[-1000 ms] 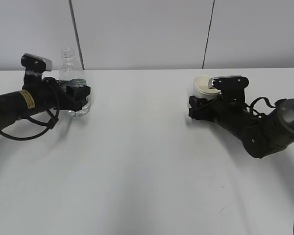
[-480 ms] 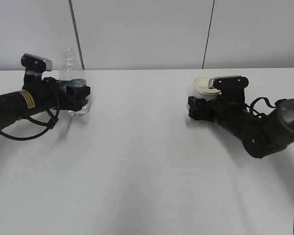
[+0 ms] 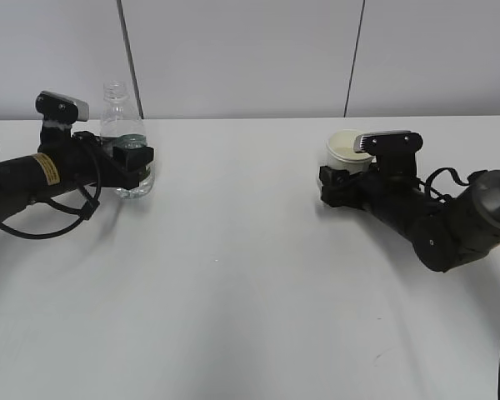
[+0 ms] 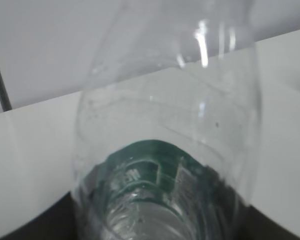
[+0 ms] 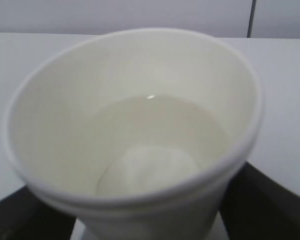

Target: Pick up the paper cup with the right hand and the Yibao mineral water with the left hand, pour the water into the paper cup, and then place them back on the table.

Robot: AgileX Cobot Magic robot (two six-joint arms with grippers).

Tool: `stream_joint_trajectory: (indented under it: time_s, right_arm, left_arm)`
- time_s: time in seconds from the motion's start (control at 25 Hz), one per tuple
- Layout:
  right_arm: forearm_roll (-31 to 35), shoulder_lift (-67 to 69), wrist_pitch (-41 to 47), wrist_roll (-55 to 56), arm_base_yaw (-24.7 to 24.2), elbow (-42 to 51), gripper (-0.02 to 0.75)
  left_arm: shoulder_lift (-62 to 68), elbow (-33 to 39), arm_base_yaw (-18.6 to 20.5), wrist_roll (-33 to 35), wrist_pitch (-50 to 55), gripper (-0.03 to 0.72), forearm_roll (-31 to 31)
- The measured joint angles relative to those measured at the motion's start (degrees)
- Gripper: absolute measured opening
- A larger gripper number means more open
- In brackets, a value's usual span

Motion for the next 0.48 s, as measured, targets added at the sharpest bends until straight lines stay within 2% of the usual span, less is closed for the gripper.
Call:
stream_joint_trajectory:
  time_s: [0.48]
  right_arm:
    - [0.0,0.0,-7.4,0.0,0.0,5.1,0.607]
  left_arm:
    - [0.0,0.0,0.0,0.0,0.0,0.347,0.0]
